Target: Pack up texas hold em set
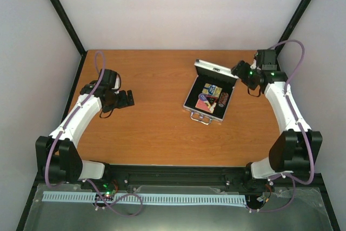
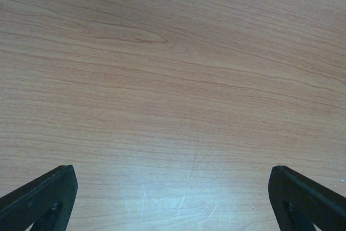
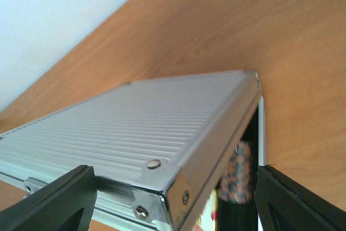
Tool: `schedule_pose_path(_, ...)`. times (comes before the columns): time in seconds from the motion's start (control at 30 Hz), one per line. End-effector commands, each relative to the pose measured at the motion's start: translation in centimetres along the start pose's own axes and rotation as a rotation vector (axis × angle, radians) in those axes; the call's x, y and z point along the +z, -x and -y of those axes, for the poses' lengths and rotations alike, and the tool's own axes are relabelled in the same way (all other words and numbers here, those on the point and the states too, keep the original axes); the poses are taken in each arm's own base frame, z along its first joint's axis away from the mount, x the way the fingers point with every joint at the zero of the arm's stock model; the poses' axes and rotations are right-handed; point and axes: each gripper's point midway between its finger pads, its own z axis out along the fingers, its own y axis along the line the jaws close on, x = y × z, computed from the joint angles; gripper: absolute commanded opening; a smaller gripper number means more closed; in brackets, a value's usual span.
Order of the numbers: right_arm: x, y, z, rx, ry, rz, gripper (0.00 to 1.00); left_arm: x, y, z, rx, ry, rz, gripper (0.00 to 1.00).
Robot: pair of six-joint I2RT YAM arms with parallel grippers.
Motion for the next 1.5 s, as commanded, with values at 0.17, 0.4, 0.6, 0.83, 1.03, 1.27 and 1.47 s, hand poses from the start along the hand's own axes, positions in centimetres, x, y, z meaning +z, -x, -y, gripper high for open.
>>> schedule_pose_path(0.17, -1.7, -6.0, 4.2, 0.052, -0.108, -0.110, 0.80, -0.3, 1.5, 1.2, 0.004, -0.036, 0.035, 1.00)
schedule_pose_path(0.4, -2.5, -7.8, 5.1, 0.059, -0.112, -0.122, 0.80, -0.3, 1.5, 1.2, 0.002, -0.039, 0.034, 1.00)
schedule_pose_path(0.6, -2.8, -8.5, 5.3, 0.060, -0.106, -0.133, 0.80, -0.4, 1.4, 1.2, 0.002, -0.037, 0.034, 1.00)
schedule_pose_path(0.83, -3.3, -10.2, 4.4, 0.008, -0.068, -0.167, 0.80, -0.7, 2.2, 2.7, -0.010, -0.107, 0.039, 1.00)
schedule_pose_path(1.03, -3.5, -15.4, 2.0, -0.084, 0.063, -0.257, 0.80, -1.1, 3.9, 9.1, 0.075, -0.216, 0.053, 1.00)
schedule_pose_path(1.27, -3.2, -20.8, -0.6, -0.136, 0.262, -0.327, 0.81, 1.4, 4.8, 17.7, 0.147, -0.324, -0.027, 1.00)
schedule_pose_path(1.47, -2.1, -22.4, 0.1, -0.118, 0.314, -0.325, 0.84, 5.3, 4.0, 21.6, 0.226, -0.284, -0.111, 1.00)
